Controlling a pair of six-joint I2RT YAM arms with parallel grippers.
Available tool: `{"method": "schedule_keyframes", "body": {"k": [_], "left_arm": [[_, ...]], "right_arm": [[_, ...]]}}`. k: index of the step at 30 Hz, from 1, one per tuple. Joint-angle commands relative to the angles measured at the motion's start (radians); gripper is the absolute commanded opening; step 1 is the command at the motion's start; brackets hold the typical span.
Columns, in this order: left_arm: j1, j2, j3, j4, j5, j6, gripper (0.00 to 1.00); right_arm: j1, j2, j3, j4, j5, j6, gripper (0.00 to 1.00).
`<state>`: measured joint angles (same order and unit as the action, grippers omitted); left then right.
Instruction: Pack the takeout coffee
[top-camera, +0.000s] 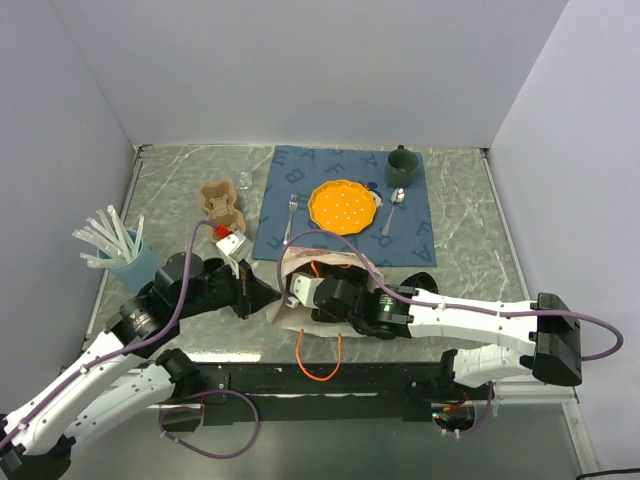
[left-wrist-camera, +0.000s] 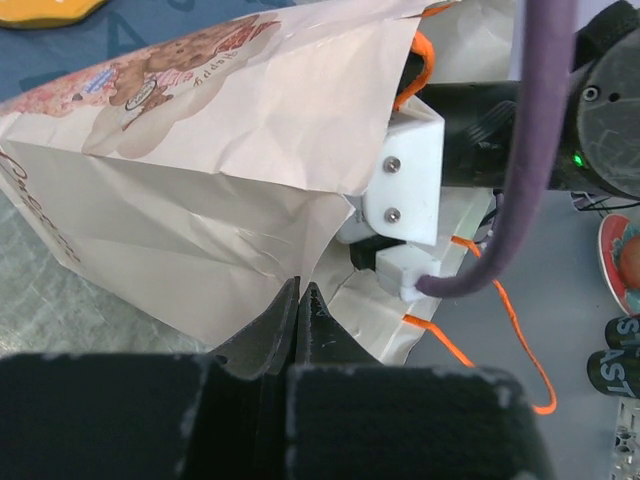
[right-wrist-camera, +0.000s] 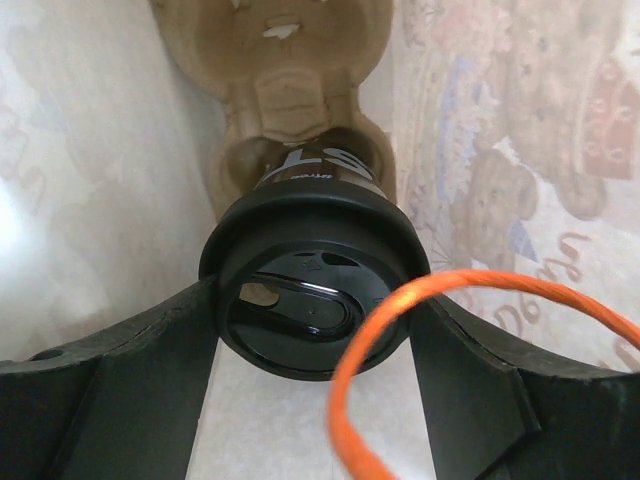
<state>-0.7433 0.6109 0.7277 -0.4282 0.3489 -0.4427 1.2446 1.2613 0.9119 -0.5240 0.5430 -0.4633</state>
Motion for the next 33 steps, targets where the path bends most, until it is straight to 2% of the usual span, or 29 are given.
{"method": "schedule_keyframes", "body": {"k": [1,8,22,33], "left_arm": [[-0.004,-0.023,-0.011,0.034,0.047,-0.027,0.01],[-0.004,-0.039,-0.019,0.023,0.070,-0.051,0.01],[-0.004,-0.056,-0.040,0.025,0.114,-0.093,0.01],[-0.002,-0.042,-0.030,0.052,0.127,-0.113,0.01]], "right_arm": [[-0.008,-0.005,-0.028,0.029,0.035,0.052,0.42],[-0.010,-0.030,-0.061,0.065,0.003,0.057,0.42],[-0.027,-0.005,-0.090,0.090,0.055,0.087,0.42],[-0.037,0.007,-0.100,0.104,0.015,0.064,0.41]]}}
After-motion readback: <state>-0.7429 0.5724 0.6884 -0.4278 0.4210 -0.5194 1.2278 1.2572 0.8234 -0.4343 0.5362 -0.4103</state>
